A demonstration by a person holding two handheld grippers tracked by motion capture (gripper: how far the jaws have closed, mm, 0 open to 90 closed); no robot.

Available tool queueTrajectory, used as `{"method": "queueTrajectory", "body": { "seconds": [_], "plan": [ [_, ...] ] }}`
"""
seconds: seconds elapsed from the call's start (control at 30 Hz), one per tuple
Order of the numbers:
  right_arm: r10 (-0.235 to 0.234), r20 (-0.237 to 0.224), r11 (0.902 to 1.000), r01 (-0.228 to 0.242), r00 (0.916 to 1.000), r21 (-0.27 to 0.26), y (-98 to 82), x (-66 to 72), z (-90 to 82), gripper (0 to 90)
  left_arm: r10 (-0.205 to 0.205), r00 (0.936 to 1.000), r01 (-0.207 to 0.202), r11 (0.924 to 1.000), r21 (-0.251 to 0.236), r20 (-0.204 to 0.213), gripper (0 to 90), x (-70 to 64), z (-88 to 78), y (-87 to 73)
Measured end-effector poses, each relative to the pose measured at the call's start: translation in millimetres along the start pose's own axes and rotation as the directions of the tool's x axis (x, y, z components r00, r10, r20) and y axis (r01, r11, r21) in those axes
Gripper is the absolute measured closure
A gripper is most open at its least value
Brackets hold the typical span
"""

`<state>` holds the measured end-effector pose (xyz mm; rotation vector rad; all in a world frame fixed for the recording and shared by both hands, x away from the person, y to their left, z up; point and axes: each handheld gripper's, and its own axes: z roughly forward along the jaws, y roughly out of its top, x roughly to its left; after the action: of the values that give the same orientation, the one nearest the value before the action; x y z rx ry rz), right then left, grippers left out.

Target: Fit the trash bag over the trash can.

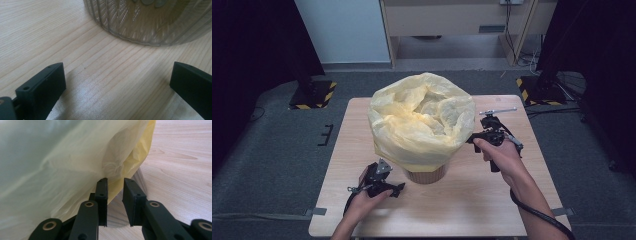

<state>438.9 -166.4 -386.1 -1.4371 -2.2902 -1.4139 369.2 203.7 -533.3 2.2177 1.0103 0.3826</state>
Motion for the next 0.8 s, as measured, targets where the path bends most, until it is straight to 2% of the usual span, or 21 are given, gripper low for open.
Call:
{"method": "queueTrajectory", "body": {
  "seconds": [0.1, 0.2, 0.3, 0.37, 0.53, 0.7, 0.8],
  "plan": [
    [0.004, -0.004, 1.0000, -0.004, 1.0000, 0.004, -2.5, -2.1, 3.9, 78.5, -0.003, 1.0000, 0.003, 0.9997, 0.023, 0.008, 3.1, 0.5, -4.1, 2.8],
    [0.011, -0.006, 0.9999, -0.011, 0.9999, 0.004, -4.6, -4.0, 7.4, 81.5, -0.040, 0.9991, 0.040, 0.9992, -0.009, 0.014, 5.8, 2.2, -12.7, 7.2],
    [0.007, -0.007, 1.0000, -0.007, 0.9999, 0.004, -6.4, -4.4, 10.6, 86.1, -0.072, 0.9974, 0.072, 0.9952, -0.066, 0.009, 9.0, 5.8, -27.7, 14.1],
    [0.009, -0.011, 1.0000, -0.009, 0.9999, 0.004, -7.1, -5.1, 12.1, 88.3, -0.114, 0.9935, 0.114, 0.9865, -0.118, 0.009, 12.3, 8.7, -37.4, 16.9],
    [0.001, 0.002, 1.0000, -0.001, 1.0000, 0.007, -9.6, -4.4, 13.6, 87.4, -0.181, 0.9834, 0.180, 0.9676, -0.178, 0.006, 22.3, 18.5, -65.1, 22.7],
    [-0.007, 0.002, 1.0000, 0.007, 1.0000, -0.005, -13.4, -2.4, 11.9, 87.4, -0.260, 0.9656, 0.253, 0.9324, -0.258, 0.007, 28.9, 26.9, -93.0, 32.0],
    [-0.022, 0.009, 0.9998, 0.022, 0.9997, -0.003, -14.8, 1.1, 11.6, 90.0, -0.276, 0.9610, 0.267, 0.9202, -0.287, 0.007, 33.5, 28.7, -107.3, 38.0]
  ]
}}
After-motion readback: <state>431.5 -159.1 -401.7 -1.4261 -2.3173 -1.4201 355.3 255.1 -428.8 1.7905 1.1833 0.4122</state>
